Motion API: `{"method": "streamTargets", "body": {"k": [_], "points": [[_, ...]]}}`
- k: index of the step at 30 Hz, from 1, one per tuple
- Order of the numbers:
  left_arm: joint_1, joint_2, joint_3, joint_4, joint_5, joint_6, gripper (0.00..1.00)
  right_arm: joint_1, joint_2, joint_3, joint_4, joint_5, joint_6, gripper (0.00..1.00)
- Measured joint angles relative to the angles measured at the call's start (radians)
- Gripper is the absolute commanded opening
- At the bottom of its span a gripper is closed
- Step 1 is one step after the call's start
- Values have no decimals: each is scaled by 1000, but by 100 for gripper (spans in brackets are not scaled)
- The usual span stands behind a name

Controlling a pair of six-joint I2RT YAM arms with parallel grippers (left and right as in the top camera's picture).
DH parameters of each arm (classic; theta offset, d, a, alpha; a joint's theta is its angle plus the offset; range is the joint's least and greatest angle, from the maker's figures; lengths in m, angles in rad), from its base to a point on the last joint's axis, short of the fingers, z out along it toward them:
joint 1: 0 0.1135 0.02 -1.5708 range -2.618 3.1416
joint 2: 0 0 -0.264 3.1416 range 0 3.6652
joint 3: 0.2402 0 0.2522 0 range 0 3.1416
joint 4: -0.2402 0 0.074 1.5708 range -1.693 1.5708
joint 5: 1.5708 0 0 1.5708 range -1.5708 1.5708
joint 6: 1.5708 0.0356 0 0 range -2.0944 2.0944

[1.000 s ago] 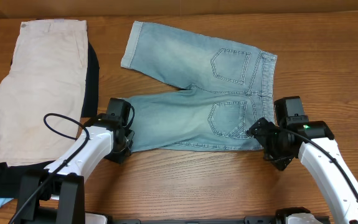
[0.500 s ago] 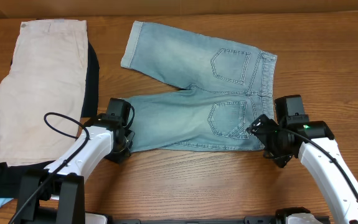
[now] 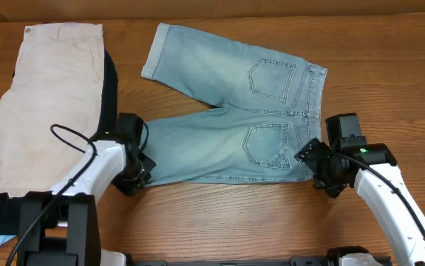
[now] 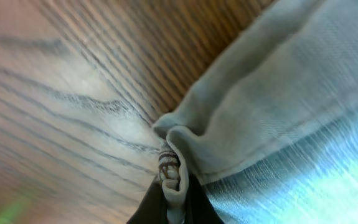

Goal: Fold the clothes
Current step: 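Grasp the lower leg hem with left gripper and waist corner with right, then lift the lower half and fold it up over the upper half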

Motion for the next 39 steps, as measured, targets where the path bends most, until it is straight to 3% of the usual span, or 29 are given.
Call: {"method": "streamTargets", "body": {"k": [4,11,14,15,17,18,19,27,39], "points": [[14,2,43,-32,12,111,4,0,8,-13,34,11,9,84],[14,2,50,-61,12,162,4,0,127,-97,157,11,37,81],[14,2,50,-61,11,165,4,0,202,-103,182,14,44,74],[14,2,50,-61,10,165,4,0,208,-99,186,16,47,52],[14,2,50,-55,8,168,4,0,214,-96,189,23,51,19],[14,2,50,-46,8,169,4,1,218,-96,196,27,53,7],[14,2,50,-29,8,172,4,1,225,-95,211,29,53,4],[14,6,192,-58,8,280,4,1,230,-68,158,26,36,4],[13,8,724,-389,-27,434,4,1,-31,240,-272,-1,-107,4]]}}
